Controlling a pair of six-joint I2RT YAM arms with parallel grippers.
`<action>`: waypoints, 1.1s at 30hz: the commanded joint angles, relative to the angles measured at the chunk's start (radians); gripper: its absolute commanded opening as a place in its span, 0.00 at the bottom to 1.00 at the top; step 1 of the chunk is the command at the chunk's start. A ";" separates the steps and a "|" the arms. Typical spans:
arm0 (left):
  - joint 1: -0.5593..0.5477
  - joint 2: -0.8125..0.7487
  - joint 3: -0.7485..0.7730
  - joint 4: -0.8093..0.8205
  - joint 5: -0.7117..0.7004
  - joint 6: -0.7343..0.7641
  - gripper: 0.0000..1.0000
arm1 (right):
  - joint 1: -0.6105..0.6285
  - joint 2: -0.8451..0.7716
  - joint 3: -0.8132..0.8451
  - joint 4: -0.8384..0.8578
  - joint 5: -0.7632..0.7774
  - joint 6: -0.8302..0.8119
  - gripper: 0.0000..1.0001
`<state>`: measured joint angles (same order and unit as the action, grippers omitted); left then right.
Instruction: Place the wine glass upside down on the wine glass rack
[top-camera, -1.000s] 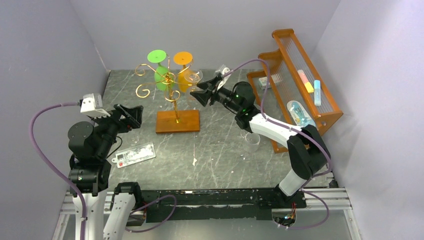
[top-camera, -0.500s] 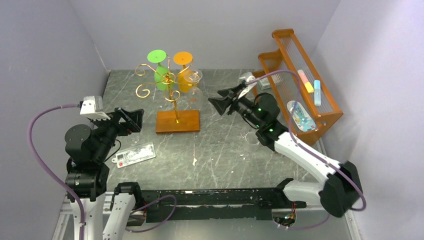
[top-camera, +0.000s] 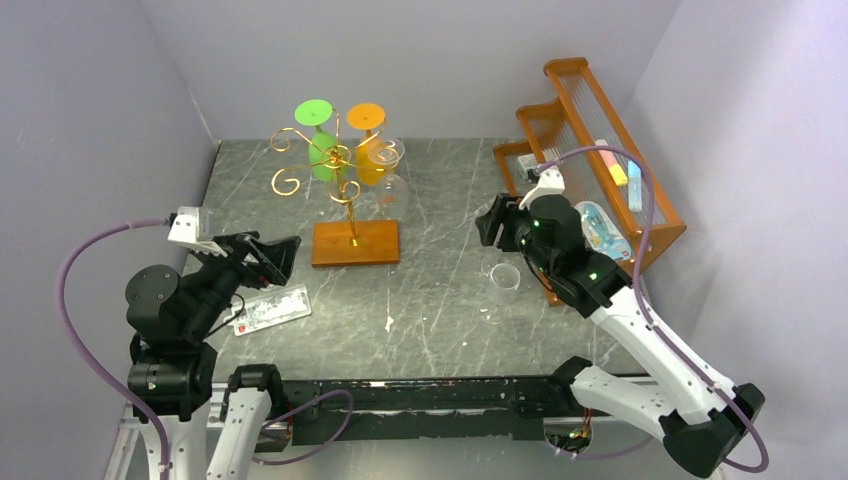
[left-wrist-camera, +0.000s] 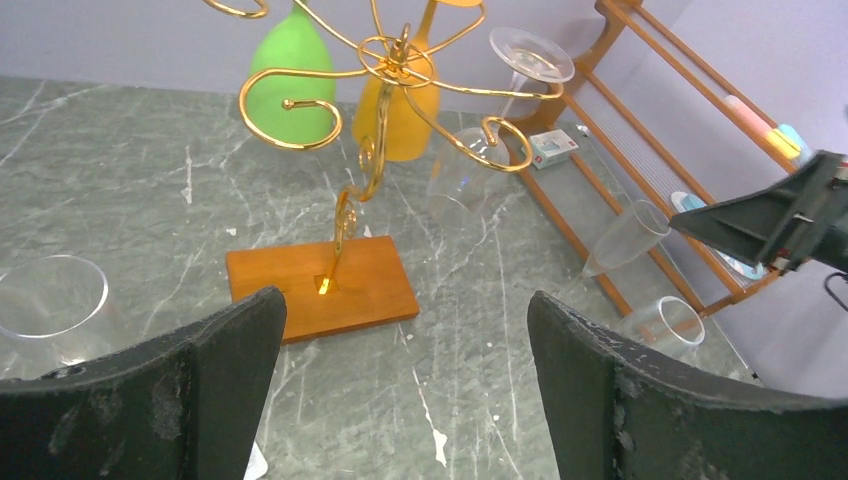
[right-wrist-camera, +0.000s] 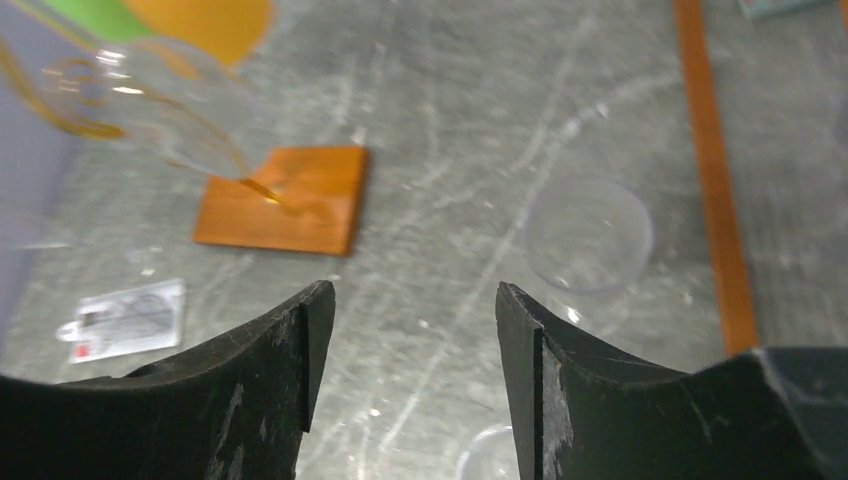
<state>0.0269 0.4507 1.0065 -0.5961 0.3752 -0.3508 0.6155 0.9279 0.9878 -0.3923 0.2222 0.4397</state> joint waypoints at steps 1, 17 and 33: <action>-0.006 -0.010 -0.024 -0.013 0.060 0.024 0.94 | -0.003 0.082 0.048 -0.167 0.188 0.016 0.64; -0.021 -0.014 -0.054 -0.046 0.030 0.044 0.93 | -0.006 0.322 0.102 -0.109 0.298 -0.031 0.42; -0.022 -0.011 -0.064 -0.035 0.030 0.014 0.91 | -0.006 0.217 0.049 0.020 0.136 -0.098 0.00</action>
<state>0.0093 0.4477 0.9390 -0.6380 0.3626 -0.3214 0.6144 1.2007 1.0527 -0.4393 0.4156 0.3504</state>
